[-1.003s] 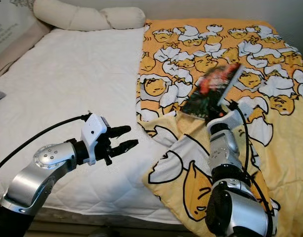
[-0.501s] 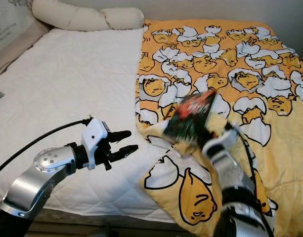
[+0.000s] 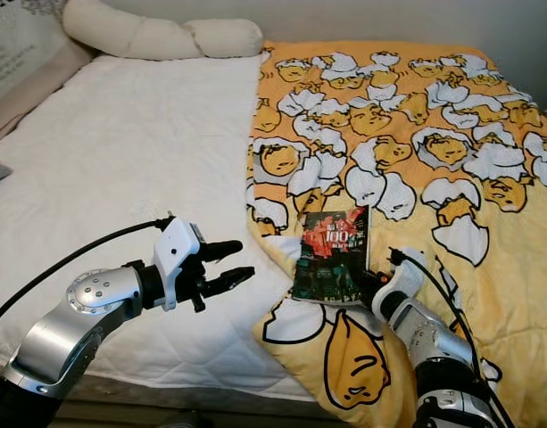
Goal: Clean up the room
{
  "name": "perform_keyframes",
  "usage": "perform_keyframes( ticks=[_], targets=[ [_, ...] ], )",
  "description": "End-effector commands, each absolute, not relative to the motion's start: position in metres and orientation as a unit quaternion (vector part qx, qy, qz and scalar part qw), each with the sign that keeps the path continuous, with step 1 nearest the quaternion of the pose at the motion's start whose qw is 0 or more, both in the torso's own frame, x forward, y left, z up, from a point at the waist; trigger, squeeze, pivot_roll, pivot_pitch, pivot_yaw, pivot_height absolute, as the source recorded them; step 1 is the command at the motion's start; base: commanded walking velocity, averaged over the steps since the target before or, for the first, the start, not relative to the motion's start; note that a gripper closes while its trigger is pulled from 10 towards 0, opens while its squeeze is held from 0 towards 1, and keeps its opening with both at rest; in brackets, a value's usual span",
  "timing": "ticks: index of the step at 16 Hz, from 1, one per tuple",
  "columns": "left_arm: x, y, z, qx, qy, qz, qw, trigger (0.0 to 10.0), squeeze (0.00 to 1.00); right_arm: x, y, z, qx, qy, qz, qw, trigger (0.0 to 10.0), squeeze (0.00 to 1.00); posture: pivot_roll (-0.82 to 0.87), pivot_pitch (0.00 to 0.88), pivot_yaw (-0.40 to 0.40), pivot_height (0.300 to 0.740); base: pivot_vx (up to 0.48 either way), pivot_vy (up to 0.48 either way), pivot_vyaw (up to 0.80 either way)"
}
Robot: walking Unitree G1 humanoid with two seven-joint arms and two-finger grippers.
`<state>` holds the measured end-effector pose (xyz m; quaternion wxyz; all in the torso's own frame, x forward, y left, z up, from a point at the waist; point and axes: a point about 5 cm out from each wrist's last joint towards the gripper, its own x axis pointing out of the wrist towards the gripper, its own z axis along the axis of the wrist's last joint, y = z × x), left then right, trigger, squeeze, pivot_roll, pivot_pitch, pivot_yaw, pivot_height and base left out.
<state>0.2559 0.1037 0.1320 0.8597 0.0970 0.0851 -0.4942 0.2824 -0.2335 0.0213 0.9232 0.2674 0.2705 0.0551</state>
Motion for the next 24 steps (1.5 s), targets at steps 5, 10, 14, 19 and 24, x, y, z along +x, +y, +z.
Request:
perform_keyframes(
  ticks=[5,10,14,19,24],
  targets=[
    [0.257,0.103,0.133,0.105,0.083,-0.499,0.856,10.0,0.00,0.280,-0.238,0.026,0.265,0.264,0.063,0.925,10.0,1.00,0.03,0.000,0.025,0.740,0.000,0.000,0.00],
    [0.256,0.101,0.133,0.104,0.082,-0.502,0.855,10.0,0.00,0.288,-0.243,0.050,0.255,0.212,0.086,0.939,10.0,1.00,0.02,0.000,0.025,0.740,0.000,0.000,0.00],
    [0.256,0.102,0.133,0.103,0.080,-0.501,0.855,10.0,0.00,0.285,-0.226,0.053,0.291,0.243,0.135,0.915,10.0,0.00,0.01,0.000,0.016,0.740,0.000,0.000,0.00],
    [0.256,0.101,0.133,0.103,0.078,-0.499,0.857,10.0,0.00,0.289,-0.212,0.055,0.315,0.244,0.159,0.903,10.0,0.00,0.02,0.000,0.005,0.740,0.000,0.000,0.00],
    [0.256,0.102,0.132,0.105,0.079,-0.496,0.858,10.0,0.00,0.299,-0.208,0.040,0.331,0.254,0.101,0.903,4.7,0.00,0.03,0.000,0.002,0.740,0.000,0.000,0.00]
  ],
)
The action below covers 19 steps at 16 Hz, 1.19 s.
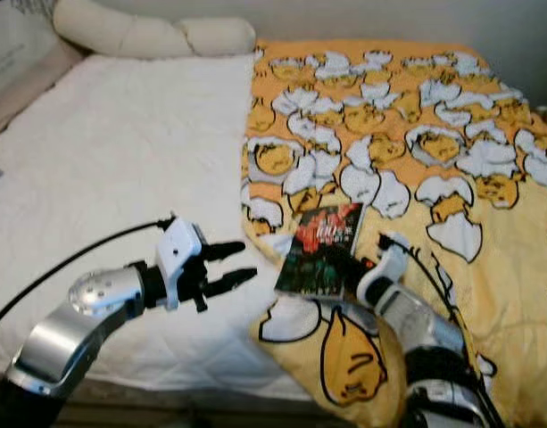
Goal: Clean up the room
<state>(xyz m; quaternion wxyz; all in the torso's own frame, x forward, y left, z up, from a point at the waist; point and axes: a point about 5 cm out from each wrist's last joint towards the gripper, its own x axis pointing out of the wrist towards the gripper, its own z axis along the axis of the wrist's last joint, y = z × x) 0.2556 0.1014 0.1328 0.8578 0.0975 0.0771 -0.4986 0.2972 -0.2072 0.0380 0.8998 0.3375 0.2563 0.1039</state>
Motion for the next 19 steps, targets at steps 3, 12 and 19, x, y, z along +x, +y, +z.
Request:
perform_keyframes(
  ticks=[3,12,19],
  targets=[
    [0.256,0.104,0.133,0.107,0.078,-0.494,0.859,10.0,0.00,0.303,-0.199,0.041,0.346,0.244,0.104,0.900,0.0,0.00,0.04,0.000,0.001,0.740,0.000,0.000,0.00],
    [0.257,0.104,0.133,0.108,0.078,-0.494,0.859,10.0,0.00,0.303,-0.207,0.045,0.340,0.214,0.124,0.907,0.0,0.00,0.03,0.000,0.008,0.740,0.000,0.000,0.00],
    [0.264,0.107,0.136,0.102,0.067,-0.482,0.868,10.0,0.00,0.307,-0.219,0.100,0.440,0.043,0.215,0.871,0.0,0.00,0.03,0.000,0.019,0.740,0.000,0.000,0.00]
  ],
)
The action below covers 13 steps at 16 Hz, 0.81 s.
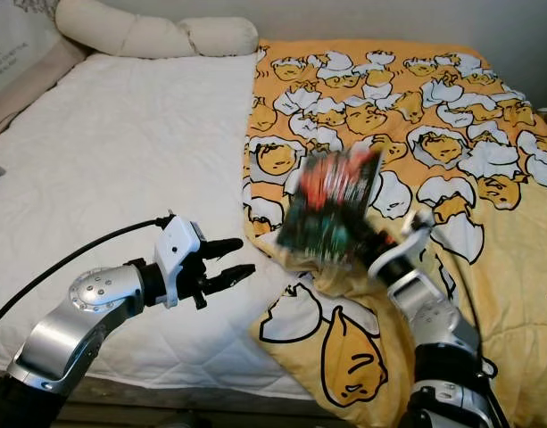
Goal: Clean up the room
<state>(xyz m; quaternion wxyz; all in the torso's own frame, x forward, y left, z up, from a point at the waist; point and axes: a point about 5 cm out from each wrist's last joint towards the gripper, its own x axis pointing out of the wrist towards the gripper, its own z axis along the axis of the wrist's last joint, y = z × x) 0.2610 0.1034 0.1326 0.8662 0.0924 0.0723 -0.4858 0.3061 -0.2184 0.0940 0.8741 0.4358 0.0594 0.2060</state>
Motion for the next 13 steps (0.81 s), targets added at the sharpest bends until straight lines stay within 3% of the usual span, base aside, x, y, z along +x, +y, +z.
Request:
perform_keyframes(
  ticks=[1,4,6,7,8,11,13],
  targets=[
    [0.266,0.107,0.138,0.095,0.061,-0.474,0.873,10.0,0.00,0.307,-0.220,0.107,0.444,0.025,0.228,0.866,0.0,0.00,0.03,0.000,0.021,0.740,0.000,0.000,0.00],
    [0.277,0.109,0.144,0.063,0.041,-0.435,0.897,10.0,0.00,0.303,-0.216,0.121,0.432,0.007,0.266,0.862,0.0,0.00,0.03,0.000,0.030,0.740,0.000,0.000,0.00],
    [0.286,0.112,0.153,-0.002,0.029,-0.406,0.913,10.0,0.00,0.300,-0.210,0.133,0.426,-0.008,0.305,0.851,0.0,0.00,0.03,0.000,0.032,0.740,0.000,0.000,0.00],
    [0.296,0.113,0.175,-0.141,-0.001,-0.397,0.907,10.0,1.00,0.297,-0.199,0.147,0.404,-0.013,0.359,0.841,0.0,0.00,0.02,0.000,0.035,0.740,0.000,0.000,0.00],
    [0.303,0.116,0.189,-0.221,-0.020,-0.393,0.892,10.0,1.00,0.295,-0.190,0.158,0.385,-0.018,0.399,0.832,0.0,0.00,0.03,0.000,0.037,0.740,0.000,0.000,0.00],
    [0.306,0.124,0.203,-0.311,-0.040,-0.415,0.854,10.0,1.00,0.293,-0.178,0.177,0.367,-0.033,0.449,0.814,0.0,0.00,0.02,0.000,0.042,0.740,0.000,0.000,0.00],
    [0.306,0.128,0.200,-0.310,-0.023,-0.417,0.854,10.0,1.00,0.291,-0.171,0.189,0.367,-0.048,0.474,0.799,0.0,0.00,0.03,0.000,0.040,0.740,0.000,0.000,0.00]
  ],
)
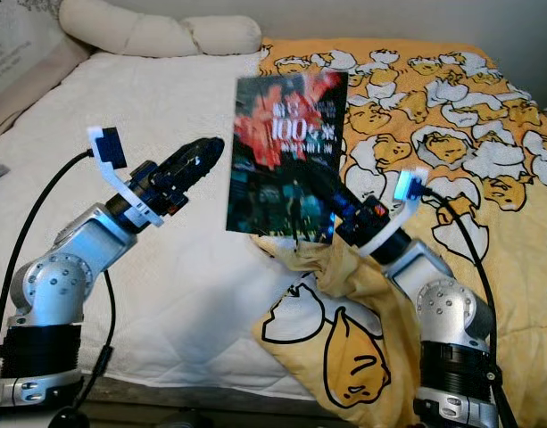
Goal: Clean up the room
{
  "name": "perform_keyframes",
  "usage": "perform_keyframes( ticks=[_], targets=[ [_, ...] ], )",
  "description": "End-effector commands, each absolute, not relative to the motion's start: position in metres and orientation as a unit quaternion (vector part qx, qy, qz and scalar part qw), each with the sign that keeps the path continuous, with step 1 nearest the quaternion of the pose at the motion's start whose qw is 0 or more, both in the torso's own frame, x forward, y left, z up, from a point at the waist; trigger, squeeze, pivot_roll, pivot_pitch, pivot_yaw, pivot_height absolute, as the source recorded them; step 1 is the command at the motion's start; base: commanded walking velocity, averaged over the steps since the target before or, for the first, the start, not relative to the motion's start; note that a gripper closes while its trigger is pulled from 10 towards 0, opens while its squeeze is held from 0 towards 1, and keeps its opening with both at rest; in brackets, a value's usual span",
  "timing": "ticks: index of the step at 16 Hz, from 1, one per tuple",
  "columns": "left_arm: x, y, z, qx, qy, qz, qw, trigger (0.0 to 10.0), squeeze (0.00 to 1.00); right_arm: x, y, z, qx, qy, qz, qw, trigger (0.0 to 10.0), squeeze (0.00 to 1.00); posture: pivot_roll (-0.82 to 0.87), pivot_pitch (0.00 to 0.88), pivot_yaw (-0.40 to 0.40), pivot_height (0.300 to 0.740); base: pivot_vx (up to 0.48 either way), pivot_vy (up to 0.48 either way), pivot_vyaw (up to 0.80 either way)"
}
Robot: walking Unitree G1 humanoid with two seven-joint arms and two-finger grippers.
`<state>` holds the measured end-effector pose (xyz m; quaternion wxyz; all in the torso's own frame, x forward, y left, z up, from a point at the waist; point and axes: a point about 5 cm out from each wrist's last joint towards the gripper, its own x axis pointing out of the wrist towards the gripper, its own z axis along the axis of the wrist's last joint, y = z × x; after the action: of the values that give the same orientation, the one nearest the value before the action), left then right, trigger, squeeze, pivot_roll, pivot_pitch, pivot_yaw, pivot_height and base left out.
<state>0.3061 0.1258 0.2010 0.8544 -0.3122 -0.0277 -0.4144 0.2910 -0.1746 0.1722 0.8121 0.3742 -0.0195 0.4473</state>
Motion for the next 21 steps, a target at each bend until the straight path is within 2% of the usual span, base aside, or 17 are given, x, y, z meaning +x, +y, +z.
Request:
perform_keyframes(
  ticks=[1,2,3,5,7,9,10,11,12,13,21],
  targets=[
    [0.304,0.127,0.201,-0.315,-0.019,-0.422,0.850,10.0,1.00,0.291,-0.170,0.190,0.367,-0.048,0.476,0.798,0.0,0.00,0.03,0.000,0.039,0.740,0.000,0.000,0.00],
    [0.301,0.125,0.201,-0.316,-0.014,-0.434,0.843,10.0,1.00,0.289,-0.167,0.193,0.371,-0.051,0.486,0.790,0.0,0.00,0.04,0.000,0.036,0.740,0.000,0.000,0.00],
    [0.301,0.123,0.197,-0.300,-0.006,-0.432,0.850,10.0,0.00,0.288,-0.165,0.194,0.378,-0.051,0.492,0.783,0.0,0.00,0.04,0.000,0.034,0.740,0.000,0.000,0.00],
    [0.301,0.118,0.192,-0.291,0.001,-0.425,0.857,10.0,0.00,0.285,-0.161,0.192,0.388,-0.045,0.498,0.774,0.0,0.00,0.04,0.000,0.034,0.740,0.000,0.000,0.00],
    [0.299,0.113,0.189,-0.308,0.008,-0.444,0.841,10.0,0.00,0.283,-0.158,0.189,0.397,-0.039,0.500,0.769,0.0,0.00,0.04,0.000,0.037,0.740,0.000,0.000,0.00],
    [0.296,0.109,0.194,-0.342,-0.013,-0.458,0.820,10.0,0.00,0.285,-0.154,0.177,0.404,-0.014,0.481,0.778,0.0,0.00,0.03,0.000,0.039,0.740,0.000,0.000,0.00],
    [0.294,0.109,0.195,-0.341,-0.016,-0.465,0.817,8.2,0.00,0.285,-0.154,0.176,0.403,-0.012,0.479,0.780,0.0,0.00,0.03,0.000,0.040,0.740,0.000,0.000,0.00],
    [0.293,0.109,0.196,-0.342,-0.020,-0.467,0.815,3.0,0.00,0.286,-0.154,0.175,0.403,-0.008,0.475,0.782,0.0,0.00,0.03,0.000,0.039,0.740,0.000,0.000,0.00],
    [0.291,0.108,0.196,-0.349,-0.021,-0.474,0.808,0.4,0.00,0.286,-0.154,0.174,0.403,-0.003,0.470,0.785,0.0,0.00,0.03,0.000,0.039,0.740,0.000,0.000,0.00],
    [0.291,0.108,0.196,-0.348,-0.022,-0.476,0.808,0.0,0.00,0.287,-0.153,0.173,0.403,-0.002,0.469,0.786,0.0,0.00,0.03,0.000,0.039,0.740,0.000,0.000,0.00],
    [0.287,0.107,0.199,-0.349,-0.028,-0.487,0.800,0.0,0.00,0.288,-0.150,0.177,0.394,0.001,0.475,0.787,0.0,0.00,0.03,0.000,0.034,0.740,0.000,0.000,0.00]
  ],
)
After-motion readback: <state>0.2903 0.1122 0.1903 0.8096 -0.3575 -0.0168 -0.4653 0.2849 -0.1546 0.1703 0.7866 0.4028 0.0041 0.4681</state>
